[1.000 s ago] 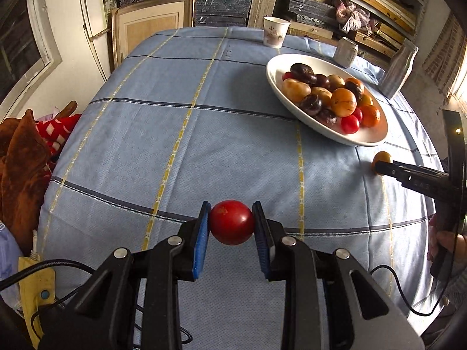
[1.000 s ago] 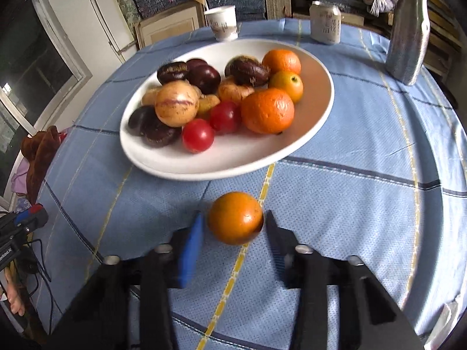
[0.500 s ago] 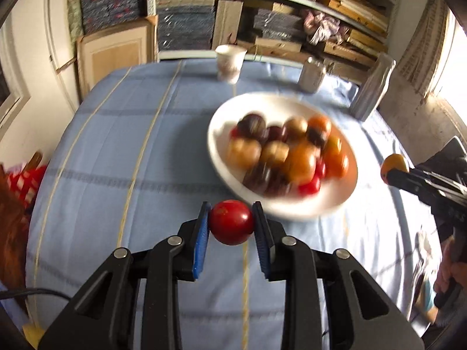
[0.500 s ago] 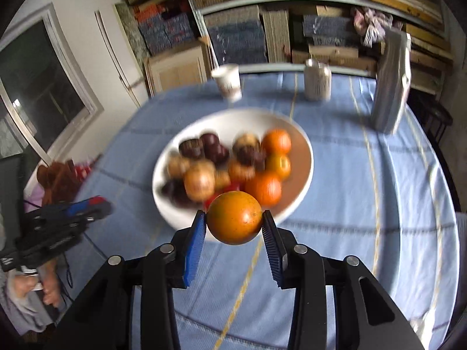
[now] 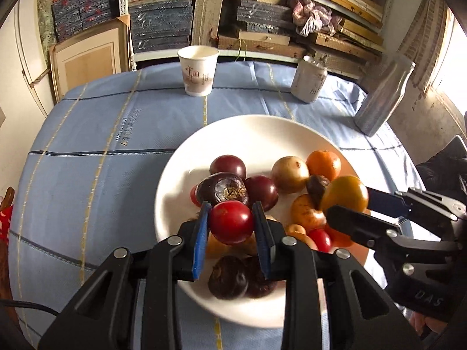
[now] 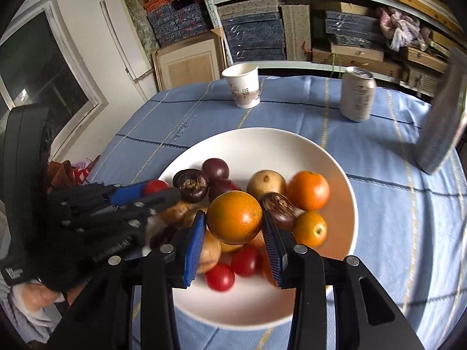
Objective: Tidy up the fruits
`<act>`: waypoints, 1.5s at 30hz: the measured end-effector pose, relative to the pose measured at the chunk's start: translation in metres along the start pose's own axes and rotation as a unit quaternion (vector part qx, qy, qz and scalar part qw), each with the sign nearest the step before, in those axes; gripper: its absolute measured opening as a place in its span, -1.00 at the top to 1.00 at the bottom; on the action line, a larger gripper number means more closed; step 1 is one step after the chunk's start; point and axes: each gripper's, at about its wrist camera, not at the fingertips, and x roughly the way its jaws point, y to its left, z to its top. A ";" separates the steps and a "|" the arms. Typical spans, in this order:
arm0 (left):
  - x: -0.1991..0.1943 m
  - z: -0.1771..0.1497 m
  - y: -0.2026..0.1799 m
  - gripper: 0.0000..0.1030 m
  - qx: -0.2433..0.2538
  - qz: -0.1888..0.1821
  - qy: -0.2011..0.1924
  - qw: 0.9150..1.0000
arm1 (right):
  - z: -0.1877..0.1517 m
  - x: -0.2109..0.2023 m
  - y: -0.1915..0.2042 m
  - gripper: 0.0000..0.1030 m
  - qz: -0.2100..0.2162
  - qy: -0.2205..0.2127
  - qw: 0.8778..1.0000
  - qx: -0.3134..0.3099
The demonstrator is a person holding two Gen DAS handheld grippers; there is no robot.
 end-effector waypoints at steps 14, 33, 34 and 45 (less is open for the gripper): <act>0.012 -0.009 0.007 -0.13 -0.018 0.009 0.007 1.000 | -0.005 0.002 -0.006 -0.22 -0.016 -0.005 1.000 0.008; -0.108 -0.072 -0.020 -0.91 0.013 0.041 -0.019 0.999 | -0.080 -0.112 0.007 -0.93 -0.200 -0.020 0.980 -0.011; -0.115 -0.075 -0.022 -0.91 0.013 0.049 -0.022 0.998 | -0.084 -0.118 0.009 -0.93 -0.201 -0.022 0.979 -0.014; -0.157 -0.088 -0.028 -0.91 0.010 0.063 -0.038 0.997 | -0.102 -0.152 0.022 -0.93 -0.144 -0.019 0.989 0.016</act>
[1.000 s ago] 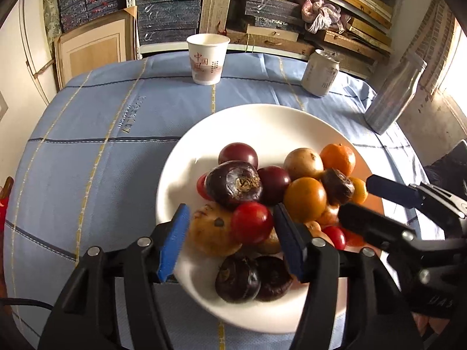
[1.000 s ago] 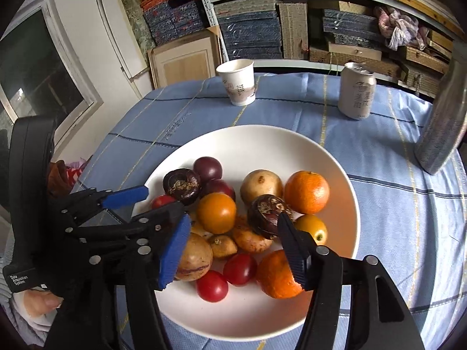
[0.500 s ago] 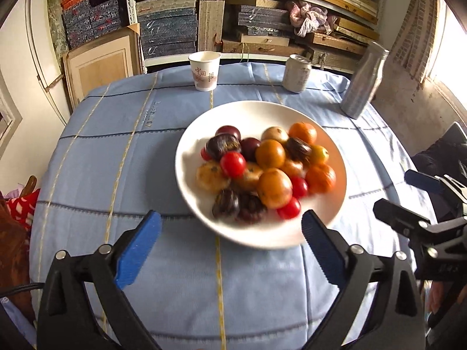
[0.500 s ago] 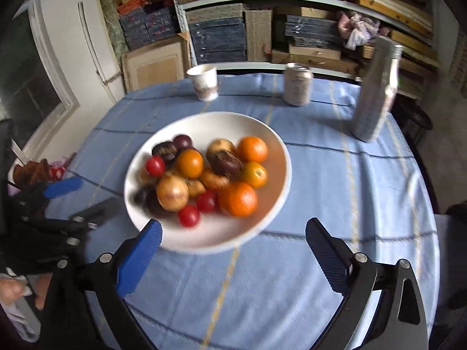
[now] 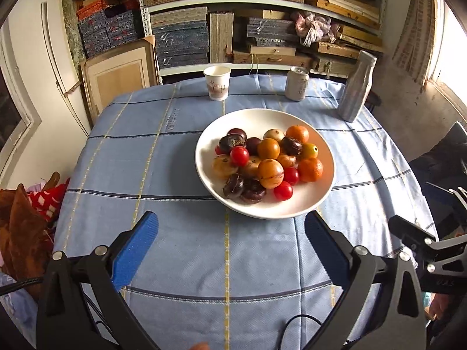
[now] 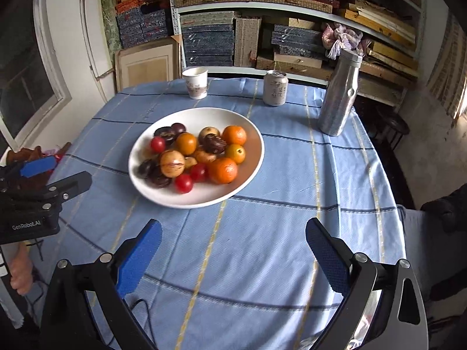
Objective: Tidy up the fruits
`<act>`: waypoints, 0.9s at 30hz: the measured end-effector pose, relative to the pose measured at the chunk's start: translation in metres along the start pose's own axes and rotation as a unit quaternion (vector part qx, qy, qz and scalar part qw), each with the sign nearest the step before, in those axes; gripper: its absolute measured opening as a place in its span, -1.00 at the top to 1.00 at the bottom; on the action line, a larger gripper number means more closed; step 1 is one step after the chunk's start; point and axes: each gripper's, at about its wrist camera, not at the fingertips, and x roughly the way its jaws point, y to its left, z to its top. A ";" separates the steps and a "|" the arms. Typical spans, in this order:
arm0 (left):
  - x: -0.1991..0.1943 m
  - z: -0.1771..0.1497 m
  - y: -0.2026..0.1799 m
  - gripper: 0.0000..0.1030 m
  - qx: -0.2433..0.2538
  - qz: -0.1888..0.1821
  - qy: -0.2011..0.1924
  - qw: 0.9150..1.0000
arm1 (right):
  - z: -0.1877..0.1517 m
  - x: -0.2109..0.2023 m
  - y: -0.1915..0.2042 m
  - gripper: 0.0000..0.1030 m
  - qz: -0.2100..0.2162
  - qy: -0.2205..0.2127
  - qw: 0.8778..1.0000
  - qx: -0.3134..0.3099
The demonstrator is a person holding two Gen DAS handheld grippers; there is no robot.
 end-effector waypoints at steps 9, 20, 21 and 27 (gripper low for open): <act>-0.016 -0.009 -0.006 -0.91 0.003 -0.003 -0.002 1.000 | -0.004 -0.010 0.014 -0.93 0.025 -0.002 1.000 -0.004; -0.021 -0.009 -0.002 -0.91 -0.007 -0.003 -0.001 1.000 | -0.003 -0.011 0.025 -0.93 0.034 -0.004 0.999 -0.018; -0.021 -0.009 -0.002 -0.91 -0.007 -0.001 -0.003 1.000 | -0.003 -0.011 0.025 -0.93 0.034 -0.005 0.999 -0.018; -0.024 -0.010 -0.003 -0.91 -0.005 0.014 -0.020 1.000 | -0.002 -0.012 0.023 -0.93 0.033 -0.006 0.999 -0.014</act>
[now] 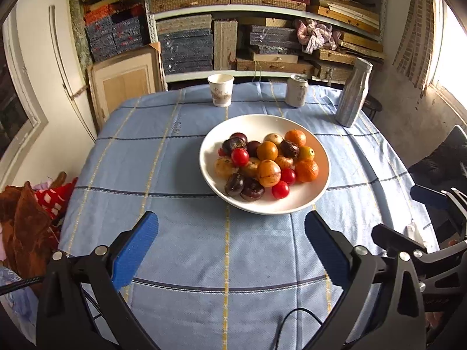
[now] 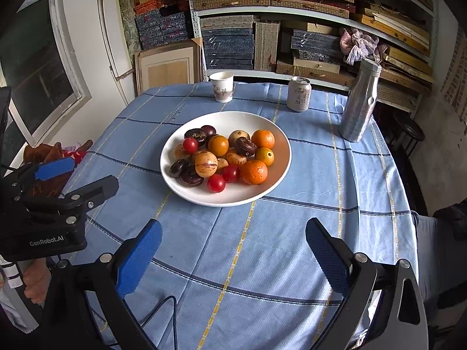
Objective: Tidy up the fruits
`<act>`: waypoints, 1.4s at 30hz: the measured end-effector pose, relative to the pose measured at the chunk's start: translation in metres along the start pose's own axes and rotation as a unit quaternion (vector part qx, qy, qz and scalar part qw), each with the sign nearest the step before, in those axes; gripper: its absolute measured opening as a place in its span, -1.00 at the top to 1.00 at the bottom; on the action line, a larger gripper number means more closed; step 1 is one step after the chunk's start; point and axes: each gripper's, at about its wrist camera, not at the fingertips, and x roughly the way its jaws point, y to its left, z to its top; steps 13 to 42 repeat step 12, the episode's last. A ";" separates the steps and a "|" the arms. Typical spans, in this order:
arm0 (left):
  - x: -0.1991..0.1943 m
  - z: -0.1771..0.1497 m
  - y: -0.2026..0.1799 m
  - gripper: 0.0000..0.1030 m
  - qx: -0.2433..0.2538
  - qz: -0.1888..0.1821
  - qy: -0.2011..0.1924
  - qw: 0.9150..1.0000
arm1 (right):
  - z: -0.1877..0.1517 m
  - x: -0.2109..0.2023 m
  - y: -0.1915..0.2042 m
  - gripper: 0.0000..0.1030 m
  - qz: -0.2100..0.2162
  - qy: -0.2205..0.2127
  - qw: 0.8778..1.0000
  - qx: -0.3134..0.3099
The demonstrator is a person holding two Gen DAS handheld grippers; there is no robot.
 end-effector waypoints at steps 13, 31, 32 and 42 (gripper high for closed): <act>0.006 -0.003 0.001 -0.91 -0.007 -0.006 0.023 1.000 | 0.000 -0.002 0.001 -0.93 0.000 -0.004 1.000 0.000; 0.006 -0.003 0.001 -0.91 -0.007 -0.006 0.023 1.000 | 0.000 -0.002 0.001 -0.93 0.000 -0.004 1.000 0.000; 0.006 -0.003 0.001 -0.91 -0.007 -0.006 0.023 1.000 | 0.000 -0.002 0.001 -0.93 0.000 -0.004 1.000 0.000; 0.006 -0.003 0.001 -0.91 -0.007 -0.006 0.023 1.000 | 0.000 -0.002 0.001 -0.93 0.000 -0.004 1.000 0.000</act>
